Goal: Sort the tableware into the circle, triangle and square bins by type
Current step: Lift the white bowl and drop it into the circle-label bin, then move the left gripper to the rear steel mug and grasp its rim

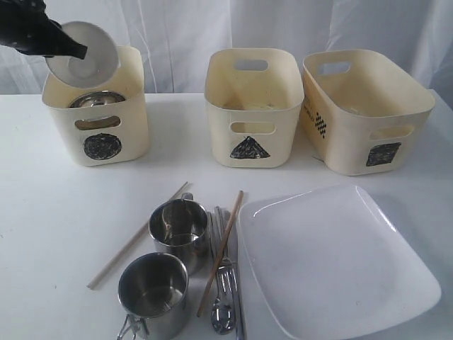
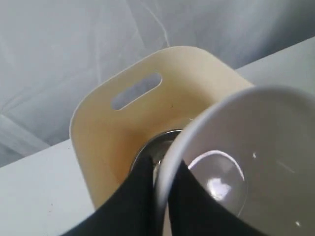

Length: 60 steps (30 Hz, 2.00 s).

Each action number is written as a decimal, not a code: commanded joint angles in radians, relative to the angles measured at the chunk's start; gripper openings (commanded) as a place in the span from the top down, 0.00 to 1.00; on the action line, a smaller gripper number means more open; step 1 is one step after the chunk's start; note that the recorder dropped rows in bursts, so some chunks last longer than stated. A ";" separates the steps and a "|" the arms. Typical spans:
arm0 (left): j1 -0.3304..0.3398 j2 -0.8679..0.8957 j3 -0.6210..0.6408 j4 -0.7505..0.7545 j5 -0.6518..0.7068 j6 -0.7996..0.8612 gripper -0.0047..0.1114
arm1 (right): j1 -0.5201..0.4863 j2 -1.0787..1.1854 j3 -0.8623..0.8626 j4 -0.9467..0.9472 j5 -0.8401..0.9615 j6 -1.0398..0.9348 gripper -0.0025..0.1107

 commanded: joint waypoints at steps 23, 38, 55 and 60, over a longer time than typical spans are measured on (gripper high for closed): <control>0.033 0.289 -0.250 0.003 0.123 -0.079 0.53 | 0.002 -0.005 0.007 0.002 -0.014 0.002 0.98; 0.010 -0.101 -0.032 -0.197 0.591 0.040 0.61 | 0.002 -0.005 0.007 0.002 -0.014 0.002 0.98; -0.340 -0.230 0.348 -0.006 0.467 -0.017 0.61 | 0.002 -0.005 0.007 0.002 -0.014 0.002 0.98; -0.351 -0.167 0.348 -0.018 0.473 -0.041 0.58 | 0.002 -0.005 0.007 0.002 -0.014 0.002 0.98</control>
